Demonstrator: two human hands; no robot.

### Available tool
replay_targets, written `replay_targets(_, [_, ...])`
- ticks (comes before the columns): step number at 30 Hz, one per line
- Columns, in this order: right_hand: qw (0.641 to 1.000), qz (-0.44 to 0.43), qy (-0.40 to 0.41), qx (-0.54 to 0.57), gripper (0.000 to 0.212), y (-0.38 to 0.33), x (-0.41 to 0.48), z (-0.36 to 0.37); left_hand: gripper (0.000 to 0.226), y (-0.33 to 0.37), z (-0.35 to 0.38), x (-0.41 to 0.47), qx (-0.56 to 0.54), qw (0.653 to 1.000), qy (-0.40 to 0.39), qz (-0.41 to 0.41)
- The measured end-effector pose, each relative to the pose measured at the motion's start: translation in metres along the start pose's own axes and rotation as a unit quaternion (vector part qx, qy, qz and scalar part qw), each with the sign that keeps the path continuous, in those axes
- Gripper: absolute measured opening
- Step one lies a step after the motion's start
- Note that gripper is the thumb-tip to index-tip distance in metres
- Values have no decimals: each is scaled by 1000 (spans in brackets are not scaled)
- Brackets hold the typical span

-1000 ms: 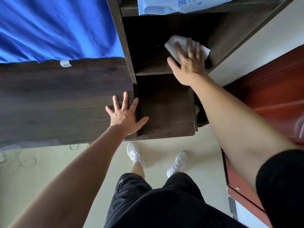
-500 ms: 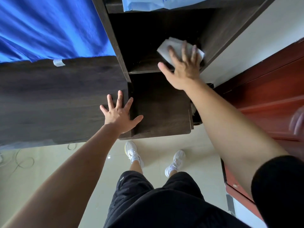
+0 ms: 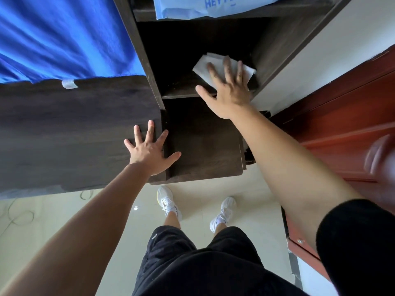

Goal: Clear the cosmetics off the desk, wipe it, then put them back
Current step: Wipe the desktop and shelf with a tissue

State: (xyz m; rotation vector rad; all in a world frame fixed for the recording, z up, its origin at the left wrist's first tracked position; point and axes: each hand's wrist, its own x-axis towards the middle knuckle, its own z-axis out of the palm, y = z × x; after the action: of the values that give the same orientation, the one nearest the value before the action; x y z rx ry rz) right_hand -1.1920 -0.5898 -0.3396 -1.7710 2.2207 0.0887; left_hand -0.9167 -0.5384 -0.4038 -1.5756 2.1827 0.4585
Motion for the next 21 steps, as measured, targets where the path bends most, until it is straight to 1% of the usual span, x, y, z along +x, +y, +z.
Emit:
replay_targets(2, [999,37,-1,30,84,14,20,-14,101,-1,0,0,-3,1000,-2,1])
replay_targets(5, [999,49,-9,14,90,15,35,-23,100,0,0,0,-2,1000,0,4])
replay_targets(9, [997,54,47,-9,89,-11,6,-7,99,1,-1,-2,-2,1000,0,6])
replay_targets(12, [998,47,43,-2,89,-13,-20,9,98,1,-4,-3,-6,1000,-3,9])
replay_targets(17, [995,76,23,53,90,9,25,-12,94,1,-7,-4,-4,1000,-6,13])
replay_targets(21, [994,89,31,47,93,-5,39,-13,94,1,-6,-4,0,1000,-3,12])
